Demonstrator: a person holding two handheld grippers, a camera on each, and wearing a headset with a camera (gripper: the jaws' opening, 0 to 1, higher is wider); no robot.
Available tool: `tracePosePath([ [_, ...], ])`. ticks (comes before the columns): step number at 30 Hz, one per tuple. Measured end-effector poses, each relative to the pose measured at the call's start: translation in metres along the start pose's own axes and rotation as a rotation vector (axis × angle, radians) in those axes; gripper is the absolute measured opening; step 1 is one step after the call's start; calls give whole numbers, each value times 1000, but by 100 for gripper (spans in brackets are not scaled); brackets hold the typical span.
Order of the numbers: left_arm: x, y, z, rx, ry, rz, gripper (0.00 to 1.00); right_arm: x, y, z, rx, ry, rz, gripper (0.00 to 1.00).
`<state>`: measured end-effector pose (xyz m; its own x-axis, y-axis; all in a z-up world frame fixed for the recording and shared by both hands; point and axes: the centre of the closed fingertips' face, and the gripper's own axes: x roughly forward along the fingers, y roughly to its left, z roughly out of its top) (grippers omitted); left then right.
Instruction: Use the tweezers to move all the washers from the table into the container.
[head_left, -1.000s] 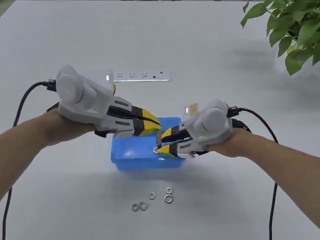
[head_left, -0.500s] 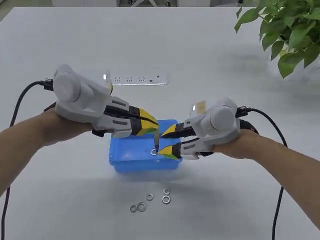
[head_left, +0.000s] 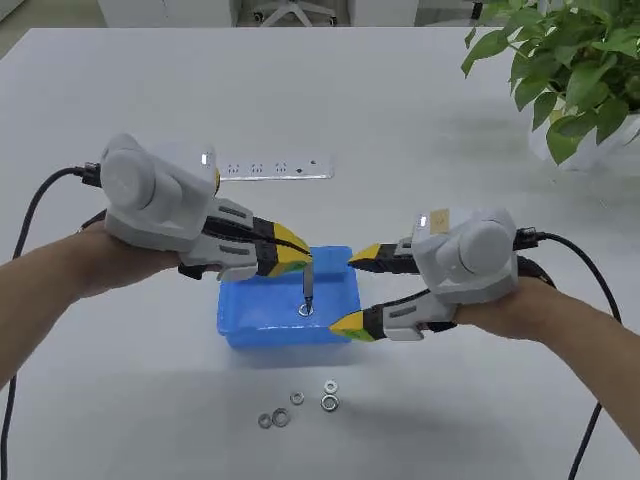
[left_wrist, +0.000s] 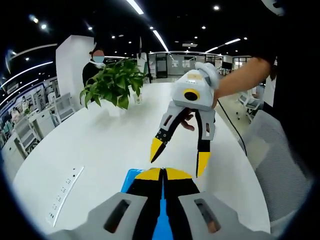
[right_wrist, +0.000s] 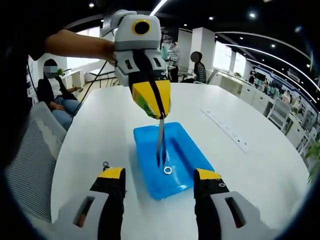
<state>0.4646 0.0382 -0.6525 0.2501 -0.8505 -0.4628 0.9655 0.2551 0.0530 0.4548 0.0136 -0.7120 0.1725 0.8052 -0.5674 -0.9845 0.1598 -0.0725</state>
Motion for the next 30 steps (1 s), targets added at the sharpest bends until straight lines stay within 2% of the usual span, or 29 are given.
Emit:
tracePosePath([
  [13,-4,-8,8,7,-2,0,3,-26,16,-9,69,-34,-66,96],
  [20,-7,-14,10,8,-2,0,3,-34,27,-13,88,-37,-78,98],
  [30,-11,-26,19,14,-7,-1,3,-42,41,-15,100,-44,-93,98],
])
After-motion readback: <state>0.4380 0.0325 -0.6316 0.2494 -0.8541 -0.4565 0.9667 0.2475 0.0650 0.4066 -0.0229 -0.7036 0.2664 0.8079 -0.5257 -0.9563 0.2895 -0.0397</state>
